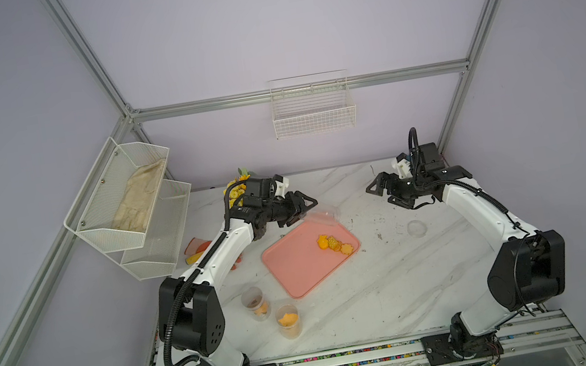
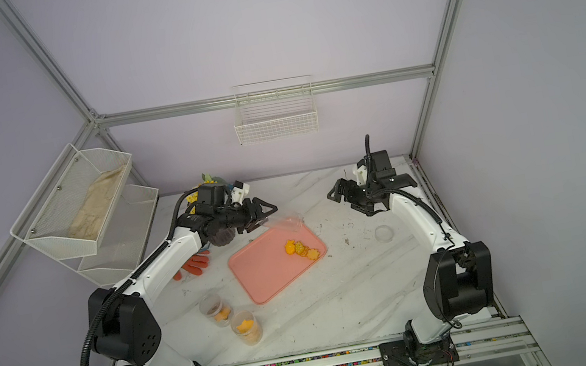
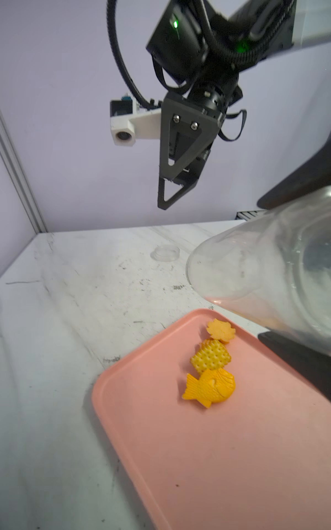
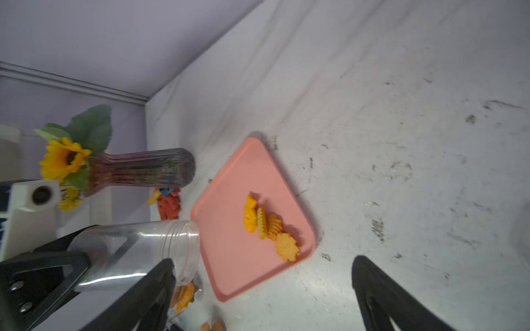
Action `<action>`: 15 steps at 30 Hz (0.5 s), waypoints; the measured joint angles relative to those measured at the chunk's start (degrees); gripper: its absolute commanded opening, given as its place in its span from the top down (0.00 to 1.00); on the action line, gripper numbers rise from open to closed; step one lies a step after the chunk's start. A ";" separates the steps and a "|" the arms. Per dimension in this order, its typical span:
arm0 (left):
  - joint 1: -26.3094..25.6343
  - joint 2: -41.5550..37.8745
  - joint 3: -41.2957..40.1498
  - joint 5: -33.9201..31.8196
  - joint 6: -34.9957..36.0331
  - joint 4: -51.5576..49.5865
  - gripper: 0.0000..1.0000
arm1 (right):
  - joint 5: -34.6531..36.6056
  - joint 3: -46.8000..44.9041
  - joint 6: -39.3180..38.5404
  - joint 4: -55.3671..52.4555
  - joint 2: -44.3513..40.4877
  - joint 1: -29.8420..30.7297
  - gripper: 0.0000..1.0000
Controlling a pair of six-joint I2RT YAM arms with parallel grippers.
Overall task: Pour the cookies out of the jar
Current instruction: Pour the cookies in the jar onto the tray, then place the jar at the center of the board.
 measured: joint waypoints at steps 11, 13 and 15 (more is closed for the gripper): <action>4.33 -2.69 -4.02 13.46 -20.72 25.33 0.42 | -16.79 -0.59 22.36 24.28 0.04 0.76 0.03; 4.50 -2.67 -5.49 14.62 -24.30 29.62 0.42 | -18.21 -0.57 25.03 27.34 0.07 1.86 0.03; 4.70 -2.54 -6.25 15.61 -27.91 33.46 0.42 | -19.41 -0.55 26.73 29.70 0.24 3.65 0.03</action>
